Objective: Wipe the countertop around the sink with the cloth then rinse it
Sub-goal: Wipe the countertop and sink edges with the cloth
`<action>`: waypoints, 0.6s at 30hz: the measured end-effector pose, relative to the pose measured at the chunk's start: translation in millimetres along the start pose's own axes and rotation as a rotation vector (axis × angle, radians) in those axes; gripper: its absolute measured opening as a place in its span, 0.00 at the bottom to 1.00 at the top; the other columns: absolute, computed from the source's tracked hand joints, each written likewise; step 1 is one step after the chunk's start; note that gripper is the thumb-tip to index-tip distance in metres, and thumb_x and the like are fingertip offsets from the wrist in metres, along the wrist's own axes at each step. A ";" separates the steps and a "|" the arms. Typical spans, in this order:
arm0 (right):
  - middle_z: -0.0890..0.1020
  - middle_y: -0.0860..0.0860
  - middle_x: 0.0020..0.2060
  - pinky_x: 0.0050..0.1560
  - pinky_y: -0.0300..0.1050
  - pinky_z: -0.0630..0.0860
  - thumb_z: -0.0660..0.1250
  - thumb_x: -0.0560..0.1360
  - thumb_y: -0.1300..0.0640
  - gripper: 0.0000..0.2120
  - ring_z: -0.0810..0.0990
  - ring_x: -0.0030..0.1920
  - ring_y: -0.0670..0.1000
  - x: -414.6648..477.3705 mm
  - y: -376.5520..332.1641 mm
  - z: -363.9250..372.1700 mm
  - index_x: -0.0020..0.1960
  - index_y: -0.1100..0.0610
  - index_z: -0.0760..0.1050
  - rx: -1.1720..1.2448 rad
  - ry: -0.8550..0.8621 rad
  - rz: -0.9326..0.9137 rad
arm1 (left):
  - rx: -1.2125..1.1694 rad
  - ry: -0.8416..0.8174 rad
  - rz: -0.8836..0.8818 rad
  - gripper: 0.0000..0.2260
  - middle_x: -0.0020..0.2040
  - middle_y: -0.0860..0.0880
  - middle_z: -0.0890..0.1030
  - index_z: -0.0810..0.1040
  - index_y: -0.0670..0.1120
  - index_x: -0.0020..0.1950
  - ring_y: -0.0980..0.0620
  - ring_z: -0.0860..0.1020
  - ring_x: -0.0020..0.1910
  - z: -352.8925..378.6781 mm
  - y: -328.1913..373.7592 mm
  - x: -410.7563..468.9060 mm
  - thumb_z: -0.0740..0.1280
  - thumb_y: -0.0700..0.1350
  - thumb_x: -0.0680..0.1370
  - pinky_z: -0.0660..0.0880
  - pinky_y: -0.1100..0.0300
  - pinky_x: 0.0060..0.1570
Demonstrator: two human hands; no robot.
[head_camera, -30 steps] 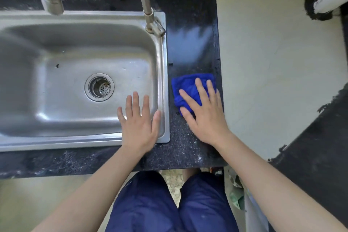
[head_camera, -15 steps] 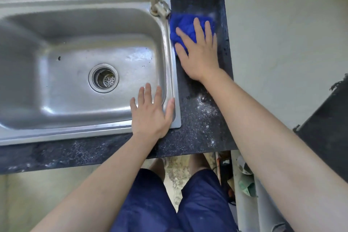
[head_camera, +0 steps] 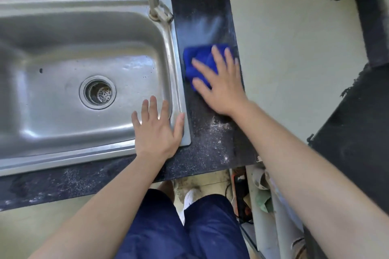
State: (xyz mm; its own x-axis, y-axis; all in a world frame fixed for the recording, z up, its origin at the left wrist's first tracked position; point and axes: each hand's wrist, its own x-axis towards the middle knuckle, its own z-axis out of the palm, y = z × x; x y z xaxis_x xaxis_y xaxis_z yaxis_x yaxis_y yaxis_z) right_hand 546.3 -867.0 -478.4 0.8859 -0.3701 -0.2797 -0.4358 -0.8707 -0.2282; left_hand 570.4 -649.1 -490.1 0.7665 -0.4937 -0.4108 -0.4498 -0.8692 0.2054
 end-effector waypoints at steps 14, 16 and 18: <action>0.44 0.54 0.82 0.78 0.63 0.38 0.49 0.83 0.37 0.26 0.37 0.80 0.61 -30.1 -27.5 19.0 0.80 0.39 0.57 0.077 0.019 -0.042 | -0.005 0.056 -0.023 0.31 0.78 0.41 0.64 0.67 0.48 0.76 0.40 0.62 0.76 2.0 2.3 -1.5 0.47 0.65 0.81 0.62 0.43 0.71; 0.45 0.53 0.82 0.79 0.63 0.38 0.50 0.83 0.37 0.25 0.38 0.80 0.60 -88.7 -16.8 31.3 0.79 0.39 0.58 0.070 -0.003 -0.088 | 0.000 0.064 -0.024 0.32 0.78 0.40 0.64 0.68 0.48 0.76 0.39 0.63 0.75 2.5 1.7 -1.6 0.46 0.66 0.81 0.63 0.43 0.70; 0.45 0.52 0.82 0.79 0.63 0.39 0.50 0.82 0.36 0.25 0.37 0.81 0.58 -130.6 1.3 34.3 0.79 0.37 0.58 0.055 -0.038 -0.119 | 0.009 0.068 -0.017 0.35 0.77 0.40 0.65 0.68 0.48 0.76 0.39 0.63 0.75 2.3 2.0 -1.7 0.45 0.67 0.79 0.63 0.42 0.69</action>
State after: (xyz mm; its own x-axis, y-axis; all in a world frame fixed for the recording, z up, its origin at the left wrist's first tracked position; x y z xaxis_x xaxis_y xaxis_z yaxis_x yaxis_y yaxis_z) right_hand 424.6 -808.7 -474.1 0.9256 -0.2522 -0.2821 -0.3372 -0.8882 -0.3120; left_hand 567.1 -649.9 -491.0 0.8033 -0.4795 -0.3532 -0.4402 -0.8775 0.1901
